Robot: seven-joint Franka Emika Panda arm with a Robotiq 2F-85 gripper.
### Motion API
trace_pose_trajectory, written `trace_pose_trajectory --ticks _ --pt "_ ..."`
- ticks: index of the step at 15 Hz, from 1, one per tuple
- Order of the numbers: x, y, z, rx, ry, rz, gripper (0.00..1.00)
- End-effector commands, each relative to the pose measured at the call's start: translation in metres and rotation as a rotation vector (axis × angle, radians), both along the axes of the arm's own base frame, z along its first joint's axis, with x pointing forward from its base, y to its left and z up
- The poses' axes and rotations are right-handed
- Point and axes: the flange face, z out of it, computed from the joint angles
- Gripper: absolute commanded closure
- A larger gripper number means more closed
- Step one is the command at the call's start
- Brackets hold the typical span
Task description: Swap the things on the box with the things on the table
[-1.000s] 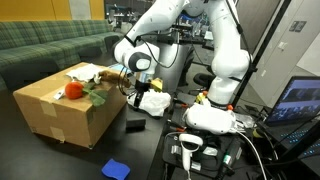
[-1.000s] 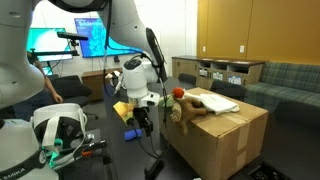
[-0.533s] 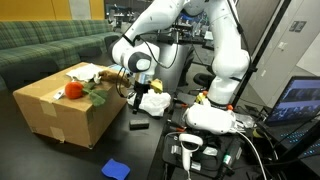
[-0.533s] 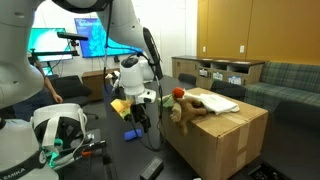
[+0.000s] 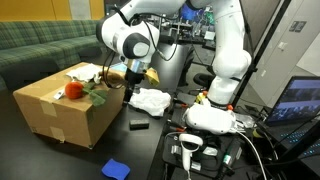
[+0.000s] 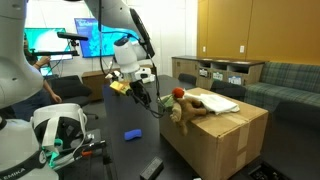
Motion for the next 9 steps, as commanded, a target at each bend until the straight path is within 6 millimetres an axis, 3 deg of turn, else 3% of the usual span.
trace_pose_trajectory --ticks 1,6,9 --pt "0.030 0.023 0.050 -0.065 -0.092 0.012 0.00" --pt "0.080 0.042 0.083 -0.093 -0.179 0.020 0.00" --pt "0.109 0.047 0.087 -0.090 -0.212 0.040 0.00"
